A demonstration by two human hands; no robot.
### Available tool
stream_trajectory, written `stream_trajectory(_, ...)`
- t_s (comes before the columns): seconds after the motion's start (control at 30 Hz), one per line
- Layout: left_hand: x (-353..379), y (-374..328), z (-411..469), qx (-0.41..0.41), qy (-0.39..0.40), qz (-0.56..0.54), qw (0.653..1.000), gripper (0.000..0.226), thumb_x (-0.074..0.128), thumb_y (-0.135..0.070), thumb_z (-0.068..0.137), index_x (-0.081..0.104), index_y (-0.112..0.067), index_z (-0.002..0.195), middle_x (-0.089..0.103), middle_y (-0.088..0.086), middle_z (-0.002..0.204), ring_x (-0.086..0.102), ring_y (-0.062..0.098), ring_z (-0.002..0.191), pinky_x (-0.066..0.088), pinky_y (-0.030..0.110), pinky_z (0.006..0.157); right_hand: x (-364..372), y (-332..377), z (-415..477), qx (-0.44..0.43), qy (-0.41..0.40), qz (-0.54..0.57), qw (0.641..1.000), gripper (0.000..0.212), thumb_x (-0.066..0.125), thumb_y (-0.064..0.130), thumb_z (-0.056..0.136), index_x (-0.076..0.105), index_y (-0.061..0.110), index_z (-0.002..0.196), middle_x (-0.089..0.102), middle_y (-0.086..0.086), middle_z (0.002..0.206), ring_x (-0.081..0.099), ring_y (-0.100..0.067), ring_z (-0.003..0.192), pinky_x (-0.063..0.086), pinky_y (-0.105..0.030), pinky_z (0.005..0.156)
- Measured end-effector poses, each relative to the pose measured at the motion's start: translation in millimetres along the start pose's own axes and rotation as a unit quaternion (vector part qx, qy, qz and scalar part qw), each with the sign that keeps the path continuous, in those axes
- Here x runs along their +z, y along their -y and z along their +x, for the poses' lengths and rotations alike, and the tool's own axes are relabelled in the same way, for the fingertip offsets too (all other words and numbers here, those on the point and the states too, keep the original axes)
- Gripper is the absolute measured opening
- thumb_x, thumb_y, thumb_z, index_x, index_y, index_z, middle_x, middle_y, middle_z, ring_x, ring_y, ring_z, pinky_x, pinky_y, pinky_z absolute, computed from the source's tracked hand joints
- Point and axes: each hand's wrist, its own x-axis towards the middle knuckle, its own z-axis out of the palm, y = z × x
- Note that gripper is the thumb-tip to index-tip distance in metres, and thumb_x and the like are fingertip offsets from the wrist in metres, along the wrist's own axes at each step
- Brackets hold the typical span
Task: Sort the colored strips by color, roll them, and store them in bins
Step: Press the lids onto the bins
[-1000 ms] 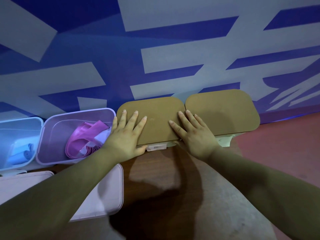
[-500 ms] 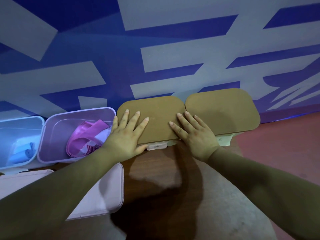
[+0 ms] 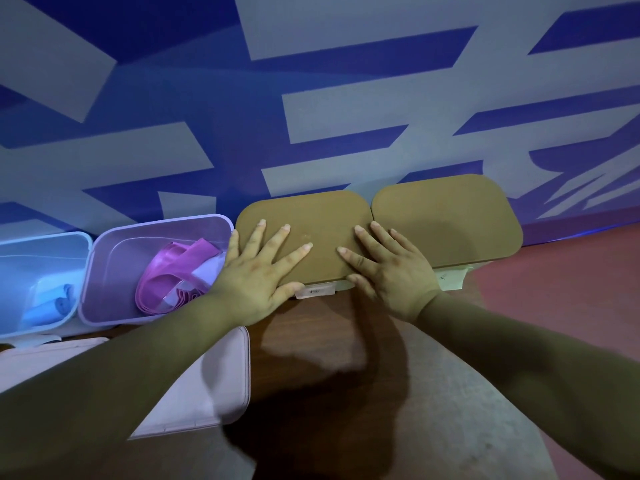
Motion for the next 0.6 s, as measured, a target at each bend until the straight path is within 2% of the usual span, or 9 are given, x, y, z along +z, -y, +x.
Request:
stream_trajectory(0.2, -2, 0, 1, -0.004, 0.023, -0.003, 1.000, 0.071, -0.006, -0.082, 0.082, -0.012, -0.057, 0.148, -0.007, -0.003, 0.167, -0.012, 0.034, 0.152, -0.004, 0.064, 0.118, 1, 1, -1, -0.007, 0.013, -0.016, 1.000, 0.051, 0.031, 0.052, 0.098, 0.049, 0.033, 0.142, 0.047, -0.011, 0.149, 0.044, -0.031, 0.138, 0.036, -0.047, 0.112)
stream_trajectory(0.4, -11, 1, -8, -0.027, 0.040, -0.059, 0.997, 0.073, 0.012, -0.080, 0.086, -0.007, -0.053, 0.151, -0.007, -0.002, 0.167, -0.014, 0.028, 0.152, -0.005, 0.055, 0.121, -14, 4, -1, 0.005, 0.059, -0.005, 0.998, 0.059, 0.033, 0.056, 0.094, 0.042, 0.032, 0.146, 0.040, -0.010, 0.154, 0.034, -0.031, 0.144, 0.028, -0.049, 0.116)
stream_trajectory(0.5, -11, -1, -38, -0.068, 0.005, -0.122, 0.990, 0.075, 0.017, -0.077, 0.085, 0.005, -0.048, 0.154, 0.003, 0.002, 0.167, -0.003, 0.028, 0.153, 0.002, 0.051, 0.122, -29, 17, -8, 0.020, 0.042, 0.024, 0.999, 0.062, 0.036, 0.056, 0.092, 0.038, 0.031, 0.148, 0.031, -0.008, 0.159, 0.023, -0.029, 0.149, 0.020, -0.051, 0.119)
stream_trajectory(0.6, 0, 0, -86, -0.094, -0.073, -0.136, 0.983, 0.072, 0.034, -0.068, 0.089, 0.030, -0.035, 0.153, 0.028, 0.013, 0.160, 0.021, 0.037, 0.149, 0.019, 0.057, 0.119, -41, 48, -19, 0.008, 0.002, 0.063, 0.998, 0.057, 0.040, 0.052, 0.092, 0.045, 0.028, 0.143, 0.034, -0.007, 0.157, 0.027, -0.028, 0.147, 0.023, -0.049, 0.118)
